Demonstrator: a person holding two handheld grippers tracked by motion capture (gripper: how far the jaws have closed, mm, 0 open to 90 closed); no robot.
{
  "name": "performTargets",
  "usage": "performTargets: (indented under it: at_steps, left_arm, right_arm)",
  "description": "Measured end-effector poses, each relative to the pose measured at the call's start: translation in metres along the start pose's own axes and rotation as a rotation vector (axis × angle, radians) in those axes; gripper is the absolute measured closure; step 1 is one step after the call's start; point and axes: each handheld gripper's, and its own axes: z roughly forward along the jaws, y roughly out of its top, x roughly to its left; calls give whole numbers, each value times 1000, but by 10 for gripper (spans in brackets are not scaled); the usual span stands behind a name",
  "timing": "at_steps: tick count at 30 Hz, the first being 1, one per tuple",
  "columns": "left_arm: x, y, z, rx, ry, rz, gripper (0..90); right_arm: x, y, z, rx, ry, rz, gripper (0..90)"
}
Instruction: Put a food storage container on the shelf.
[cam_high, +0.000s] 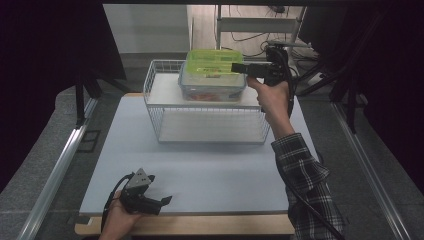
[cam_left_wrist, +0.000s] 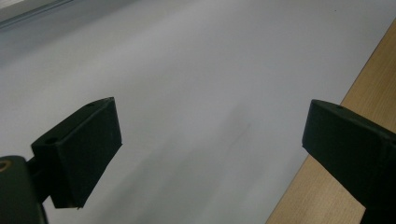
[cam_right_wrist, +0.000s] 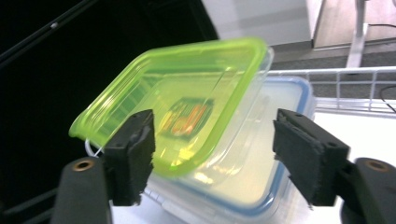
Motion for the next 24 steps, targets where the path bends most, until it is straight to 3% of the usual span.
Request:
performTargets:
  at_steps: [10,17,24]
  left_arm:
    - [2,0,0,-12,-13,-16,41]
    - [2,-1,1,-12,-18,-22,40]
    - [2,-1,1,-9,-19,-21,38]
  right_arm:
    - [4,-16,-12,11,5,-119,152]
    - [1,-27,-14,29,29,-133,124]
    - [-2,-39,-13,44,22,-169,103]
